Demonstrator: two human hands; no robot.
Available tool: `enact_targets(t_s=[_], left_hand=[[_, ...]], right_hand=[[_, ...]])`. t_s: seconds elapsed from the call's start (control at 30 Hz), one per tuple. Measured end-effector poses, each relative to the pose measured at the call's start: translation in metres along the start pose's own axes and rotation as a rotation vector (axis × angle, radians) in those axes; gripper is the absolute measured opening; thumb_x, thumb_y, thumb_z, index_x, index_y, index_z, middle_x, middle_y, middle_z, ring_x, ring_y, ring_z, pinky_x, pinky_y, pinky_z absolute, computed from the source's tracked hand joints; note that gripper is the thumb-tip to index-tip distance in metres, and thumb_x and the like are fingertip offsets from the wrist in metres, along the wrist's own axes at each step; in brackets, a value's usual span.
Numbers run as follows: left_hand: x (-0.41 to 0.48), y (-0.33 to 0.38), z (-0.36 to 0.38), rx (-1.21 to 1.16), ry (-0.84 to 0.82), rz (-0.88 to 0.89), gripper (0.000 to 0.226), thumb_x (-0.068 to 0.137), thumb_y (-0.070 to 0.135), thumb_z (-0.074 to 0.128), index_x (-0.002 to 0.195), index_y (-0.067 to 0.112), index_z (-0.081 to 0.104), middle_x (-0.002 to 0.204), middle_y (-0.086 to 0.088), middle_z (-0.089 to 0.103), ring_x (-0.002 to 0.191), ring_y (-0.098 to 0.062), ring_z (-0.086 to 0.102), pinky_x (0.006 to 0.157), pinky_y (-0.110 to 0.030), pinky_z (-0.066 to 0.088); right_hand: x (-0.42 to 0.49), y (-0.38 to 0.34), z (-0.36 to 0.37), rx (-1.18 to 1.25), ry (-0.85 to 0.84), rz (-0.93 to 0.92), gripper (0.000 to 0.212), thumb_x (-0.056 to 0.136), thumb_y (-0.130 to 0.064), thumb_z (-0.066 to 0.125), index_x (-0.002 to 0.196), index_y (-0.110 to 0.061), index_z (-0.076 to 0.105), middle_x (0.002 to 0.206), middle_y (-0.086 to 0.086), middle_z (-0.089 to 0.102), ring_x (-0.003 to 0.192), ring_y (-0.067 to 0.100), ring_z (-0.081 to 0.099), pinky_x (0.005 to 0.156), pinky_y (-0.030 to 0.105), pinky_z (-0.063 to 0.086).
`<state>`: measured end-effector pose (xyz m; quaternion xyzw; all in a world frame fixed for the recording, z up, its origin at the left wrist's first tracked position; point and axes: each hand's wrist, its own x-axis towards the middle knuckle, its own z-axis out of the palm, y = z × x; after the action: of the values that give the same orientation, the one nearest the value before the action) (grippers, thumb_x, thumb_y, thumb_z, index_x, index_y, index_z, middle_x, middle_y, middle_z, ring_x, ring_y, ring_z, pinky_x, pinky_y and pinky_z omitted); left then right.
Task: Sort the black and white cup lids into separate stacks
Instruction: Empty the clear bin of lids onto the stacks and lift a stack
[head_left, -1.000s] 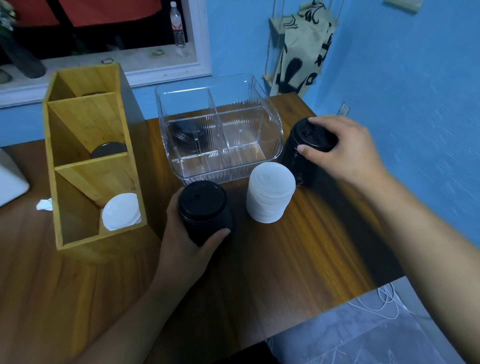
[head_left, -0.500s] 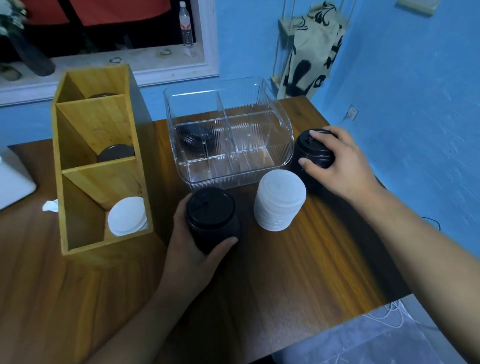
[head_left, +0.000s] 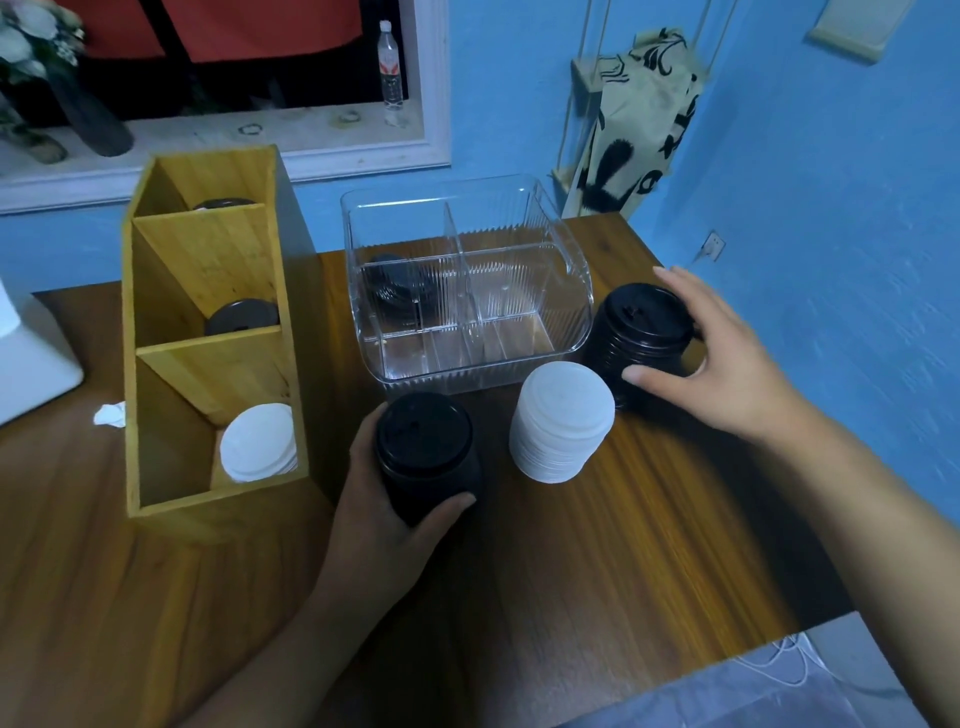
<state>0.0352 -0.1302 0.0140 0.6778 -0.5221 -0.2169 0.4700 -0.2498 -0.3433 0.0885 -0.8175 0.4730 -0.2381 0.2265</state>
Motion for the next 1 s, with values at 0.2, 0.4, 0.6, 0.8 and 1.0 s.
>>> enact_targets(t_s=[0.2, 0.4, 0.6, 0.8, 1.0], left_hand=[[-0.001, 0.001, 0.000, -0.008, -0.013, -0.019, 0.105, 0.066, 0.048, 0.085, 0.141, 0.066, 0.013, 0.137, 0.055, 0.029, 0.133, 0.025, 0.029, 0.105, 0.002, 0.025], [0.000, 0.000, 0.001, -0.034, -0.033, -0.067, 0.107, 0.067, 0.044, 0.089, 0.144, 0.058, 0.016, 0.136, 0.056, 0.029, 0.134, 0.024, 0.029, 0.107, 0.000, 0.026], [0.000, 0.001, -0.004, -0.047, -0.060, -0.065, 0.110, 0.071, 0.046, 0.089, 0.135, 0.076, 0.005, 0.136, 0.059, 0.026, 0.136, 0.024, 0.027, 0.106, 0.003, 0.023], [0.002, 0.001, -0.007, -0.077, -0.090, -0.050, 0.113, 0.073, 0.044, 0.090, 0.135, 0.079, 0.004, 0.143, 0.052, 0.030, 0.139, 0.019, 0.030, 0.107, 0.001, 0.022], [0.004, -0.001, -0.009, -0.075, -0.089, -0.051, 0.117, 0.072, 0.043, 0.091, 0.136, 0.079, 0.000, 0.149, 0.045, 0.027, 0.139, 0.019, 0.029, 0.112, -0.002, 0.021]], right_hand=[[0.007, -0.040, -0.010, -0.020, 0.225, -0.168, 0.058, 0.094, -0.035, 0.067, 0.149, -0.030, 0.046, 0.152, -0.009, 0.047, 0.142, 0.010, 0.041, 0.118, 0.037, 0.035], [0.073, -0.118, 0.028, -0.132, 0.003, -0.395, 0.031, 0.101, -0.028, 0.059, 0.130, -0.022, 0.065, 0.122, -0.003, 0.069, 0.112, 0.016, 0.062, 0.101, 0.034, 0.047], [0.163, -0.187, 0.089, -0.233, -0.211, -0.386, 0.027, 0.101, -0.025, 0.055, 0.123, -0.018, 0.069, 0.119, 0.000, 0.071, 0.110, 0.017, 0.062, 0.095, 0.028, 0.046], [0.237, -0.205, 0.133, -0.595, -0.628, -0.083, 0.060, 0.078, -0.068, 0.062, 0.099, -0.012, 0.067, 0.106, 0.009, 0.069, 0.094, 0.032, 0.067, 0.090, 0.042, 0.056], [0.277, -0.202, 0.160, -0.585, -0.972, 0.224, 0.126, 0.021, -0.087, 0.083, 0.124, -0.017, 0.063, 0.125, 0.008, 0.066, 0.106, 0.036, 0.070, 0.097, 0.054, 0.055]])
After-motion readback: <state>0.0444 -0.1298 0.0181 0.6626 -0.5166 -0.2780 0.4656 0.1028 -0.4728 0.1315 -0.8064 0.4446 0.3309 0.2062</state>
